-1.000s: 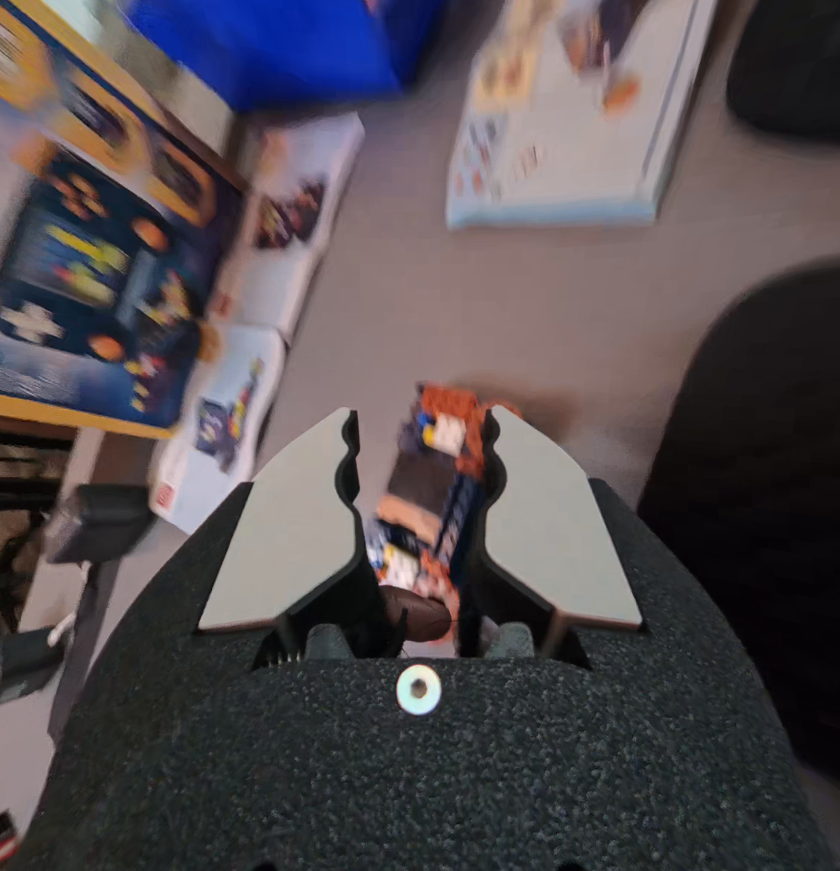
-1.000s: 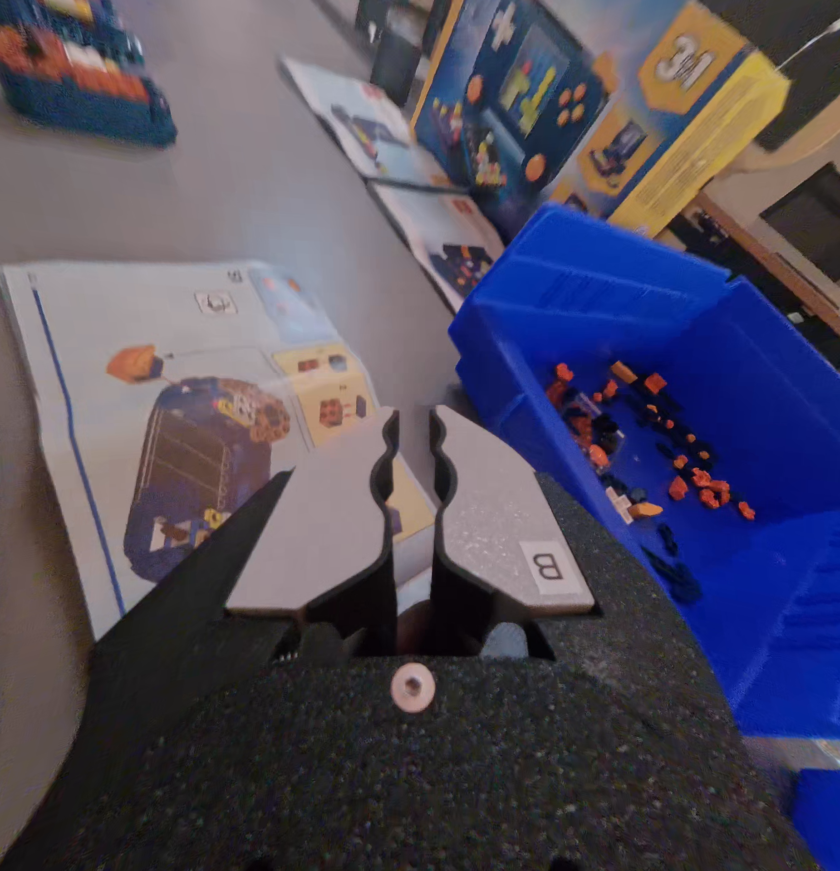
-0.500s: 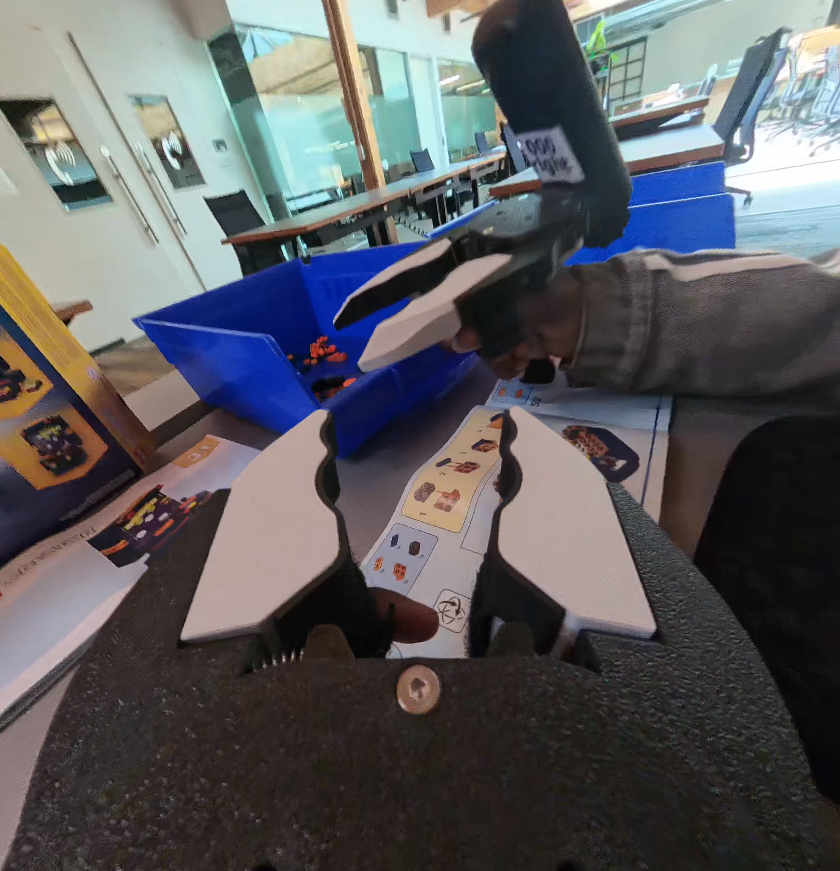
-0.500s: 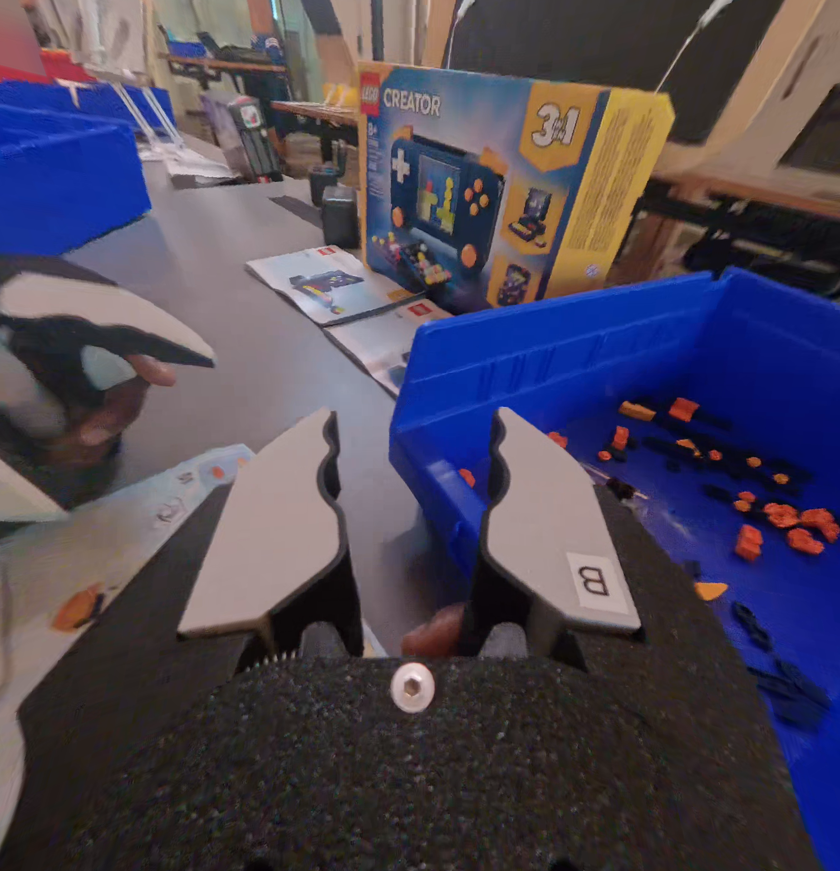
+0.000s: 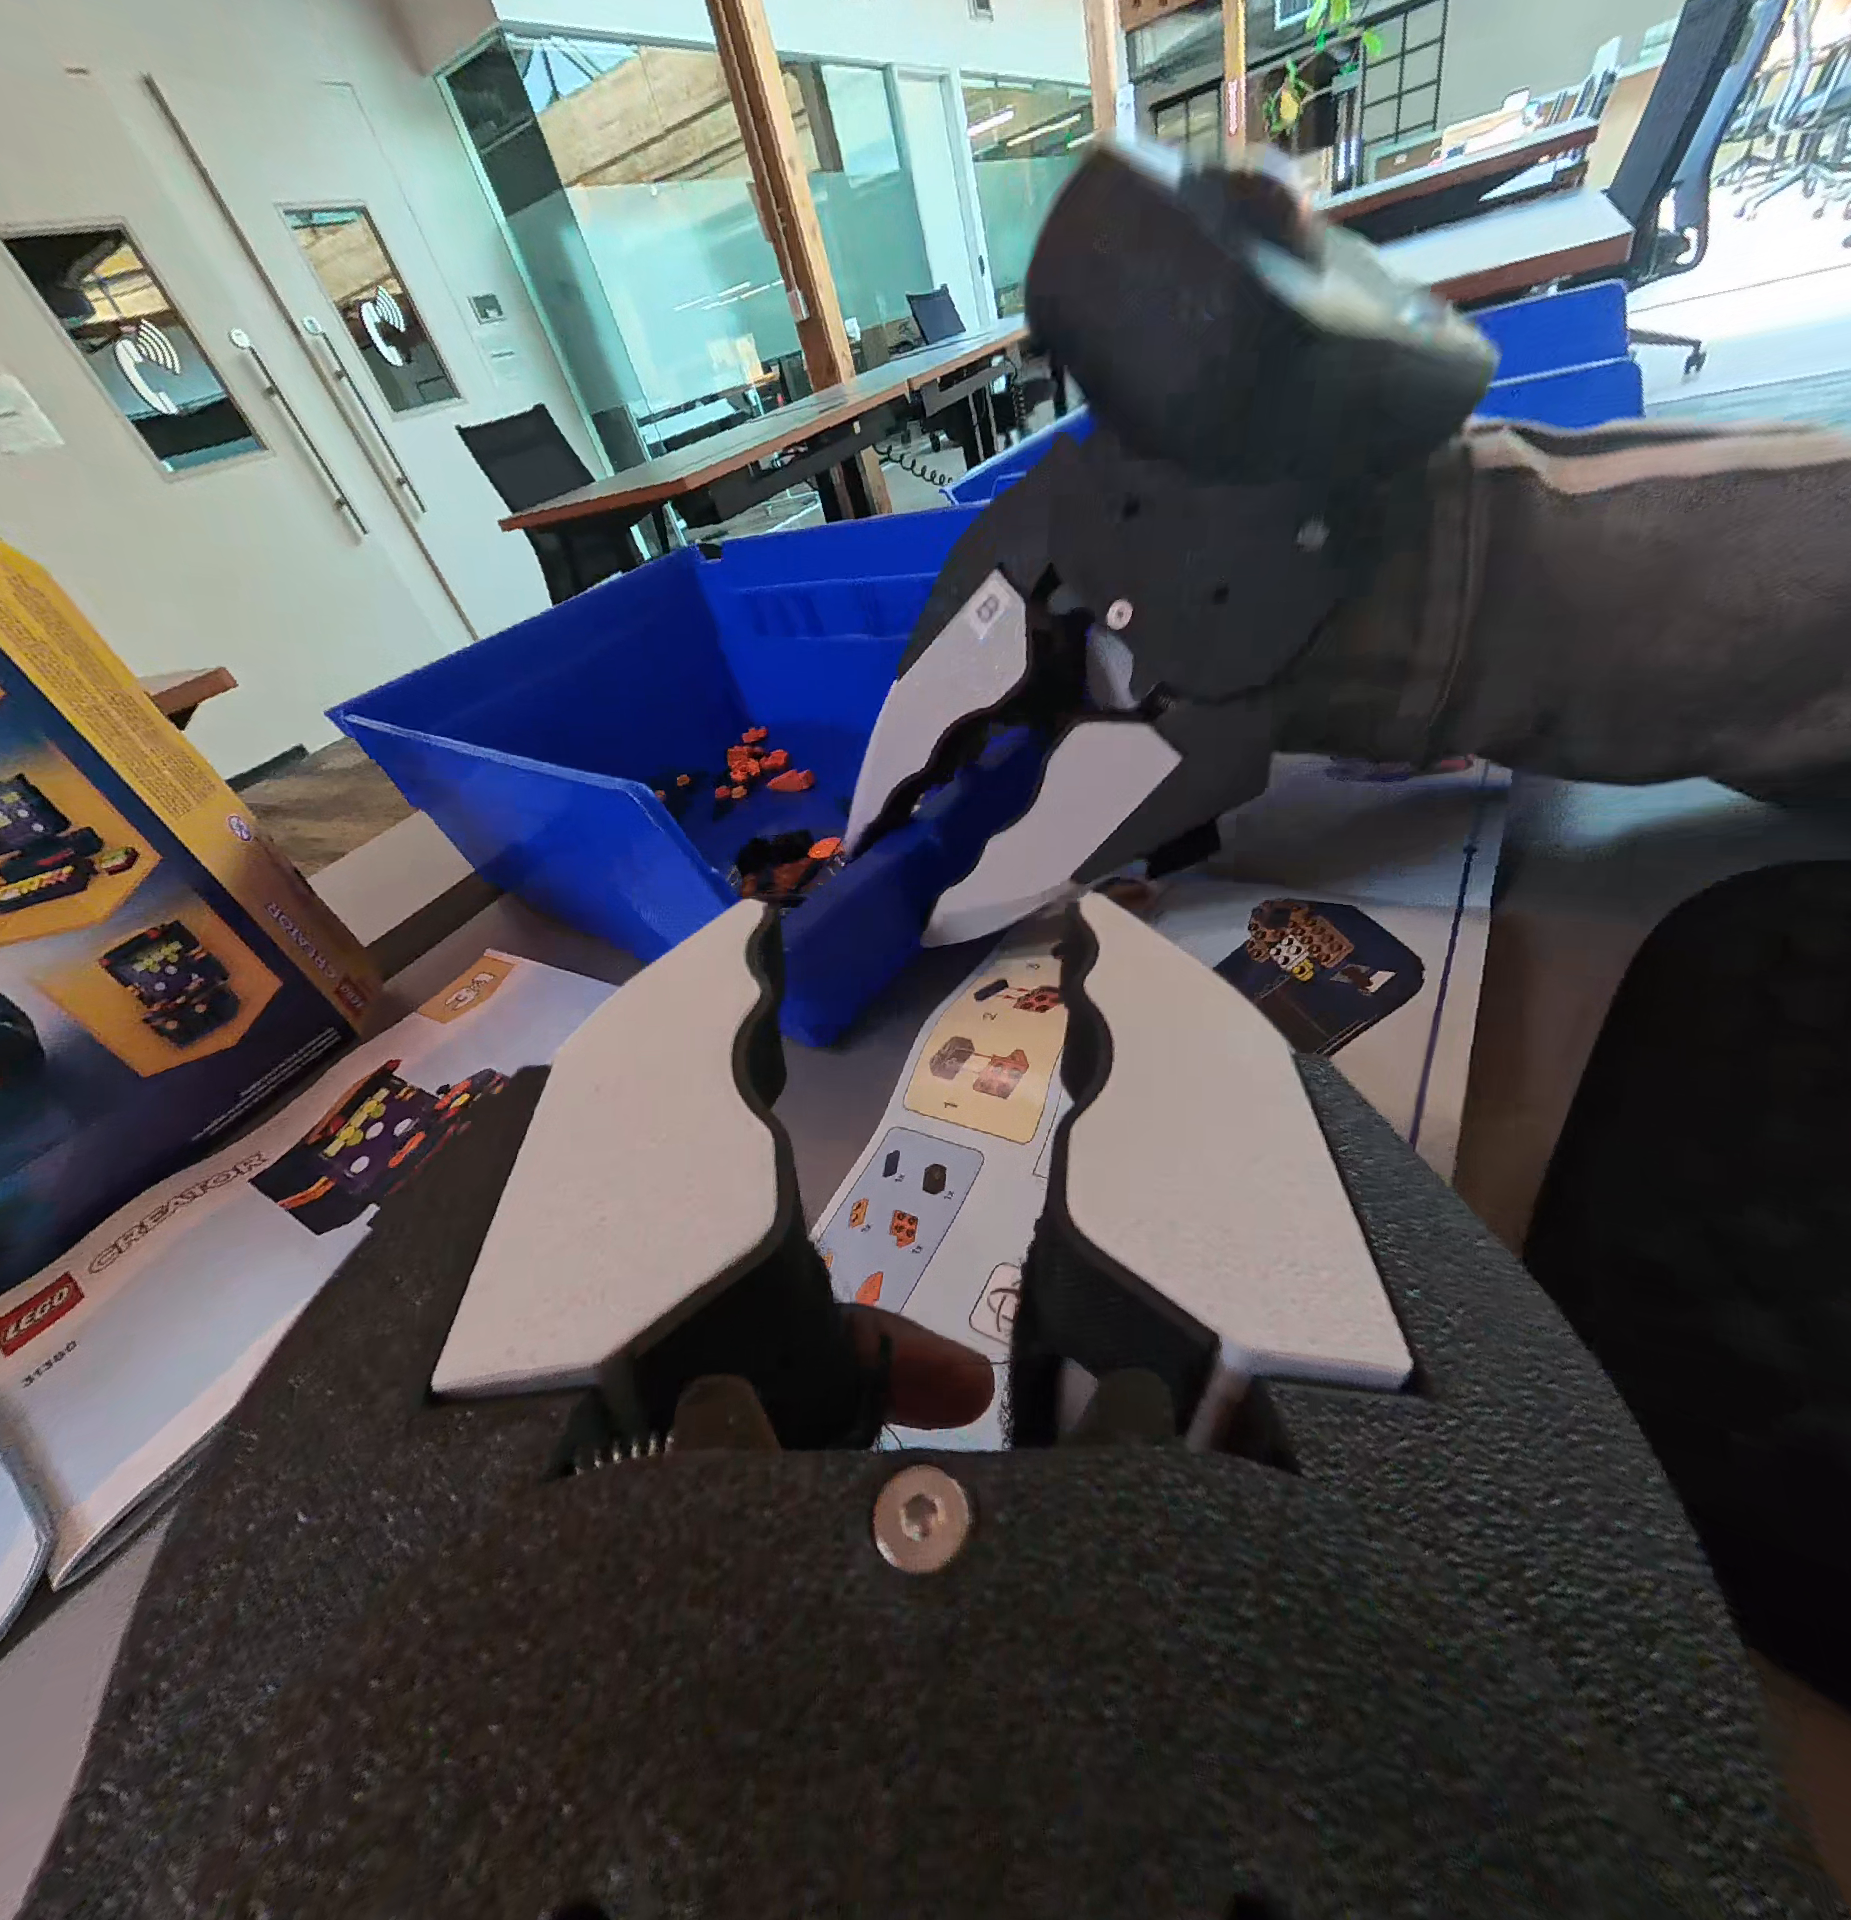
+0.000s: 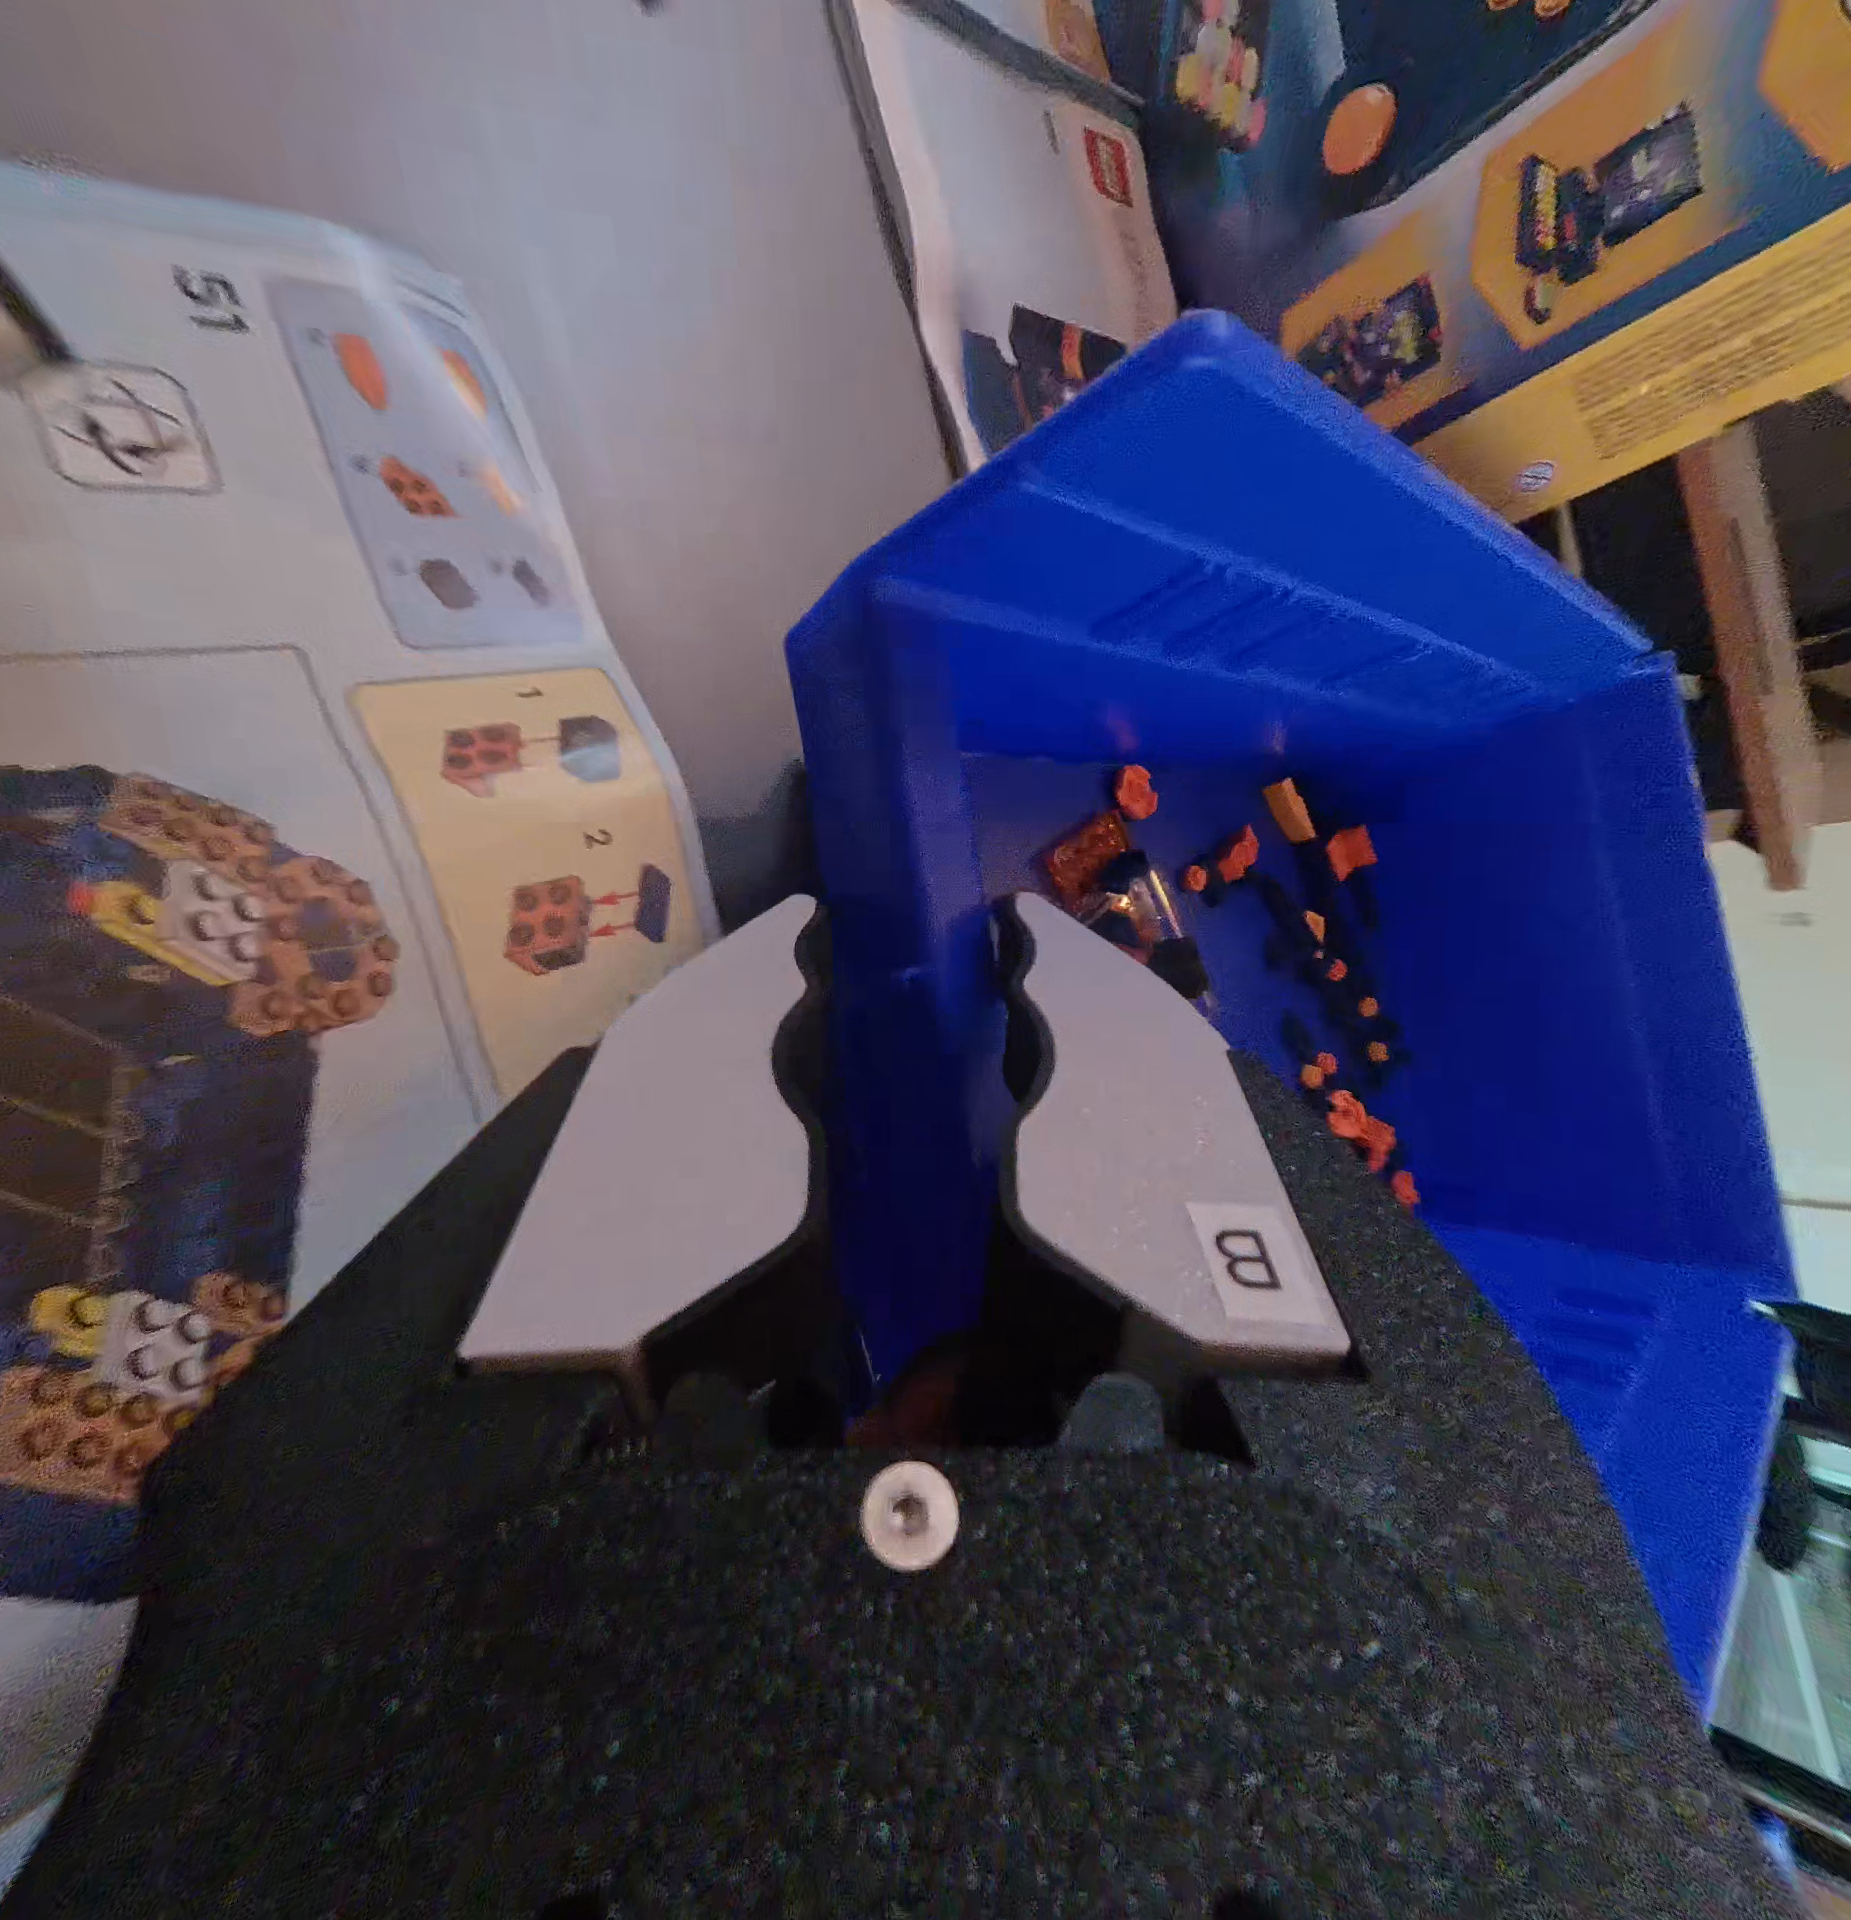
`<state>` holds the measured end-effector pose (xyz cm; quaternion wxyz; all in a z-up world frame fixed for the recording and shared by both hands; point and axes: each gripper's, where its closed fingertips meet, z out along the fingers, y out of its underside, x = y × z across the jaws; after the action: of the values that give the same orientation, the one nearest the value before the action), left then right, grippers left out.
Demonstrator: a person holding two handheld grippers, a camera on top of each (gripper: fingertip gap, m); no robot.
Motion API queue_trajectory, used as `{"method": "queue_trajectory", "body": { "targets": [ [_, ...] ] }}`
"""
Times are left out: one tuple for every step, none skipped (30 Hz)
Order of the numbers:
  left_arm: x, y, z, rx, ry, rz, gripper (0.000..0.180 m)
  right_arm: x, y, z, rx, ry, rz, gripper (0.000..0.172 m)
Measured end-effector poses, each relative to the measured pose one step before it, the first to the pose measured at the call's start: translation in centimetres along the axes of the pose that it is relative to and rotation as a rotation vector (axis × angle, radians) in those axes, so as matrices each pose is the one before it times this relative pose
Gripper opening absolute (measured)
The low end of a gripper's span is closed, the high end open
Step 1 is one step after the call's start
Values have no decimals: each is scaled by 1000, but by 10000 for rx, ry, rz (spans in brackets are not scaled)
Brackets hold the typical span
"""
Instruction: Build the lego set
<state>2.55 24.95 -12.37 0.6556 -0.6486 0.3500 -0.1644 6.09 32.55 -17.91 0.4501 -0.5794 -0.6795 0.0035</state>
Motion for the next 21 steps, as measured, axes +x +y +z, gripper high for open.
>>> {"method": "queue_trajectory", "body": {
  "targets": [
    [20,207,55,-110,5,13,51,-440,-366,-378,216,-481,321,31],
    [27,165,50,-94,2,9,51,-172,-221,-311,201,-277,172,30],
    [84,168,40,-99,45,17,51,21,-140,-259,264,-123,83,30],
    [110,282,68,-172,60,9,50,76,-119,-157,265,-46,80,30],
    [-42,291,61,-198,-42,28,50,74,-30,-60,188,-28,93,29],
    [-47,152,33,-113,-55,60,50,77,-26,31,103,30,16,29],
    [-28,150,44,-109,-31,49,48,25,25,67,1,61,-130,28],
    [-236,360,46,-264,-169,25,43,7,-78,4,15,84,-152,29],
    [-322,617,89,-459,-223,45,40,71,-4,51,8,50,-60,29],
    [-85,697,136,-520,-49,122,39,27,-1,57,-15,-2,23,29],
    [156,569,162,-428,74,151,39,27,13,43,-23,-1,45,29],
    [248,315,129,-261,94,140,40,9,-15,16,-39,23,-13,29],
    [191,155,89,-143,28,145,40,-9,1,34,-62,49,-92,29],
    [154,100,57,-92,-12,157,40,-19,42,11,-57,57,-125,29],
    [186,64,29,-61,34,156,40,-13,-4,38,-43,43,-122,29],
    [161,58,33,-59,35,111,40,-13,-8,15,-20,30,-82,29],
    [127,62,31,-63,31,66,40,-5,-8,-50,3,17,-39,29],
    [159,57,17,-54,69,56,40,-3,9,-61,16,6,-17,29],
    [110,32,15,-30,48,54,40,8,22,-36,41,-2,3,29],
    [6,10,10,-15,-19,31,40,-9,41,-31,61,-15,32,30],
    [-12,19,19,-22,-17,0,40,-2,43,-48,58,-21,41,29]
  ]
}}
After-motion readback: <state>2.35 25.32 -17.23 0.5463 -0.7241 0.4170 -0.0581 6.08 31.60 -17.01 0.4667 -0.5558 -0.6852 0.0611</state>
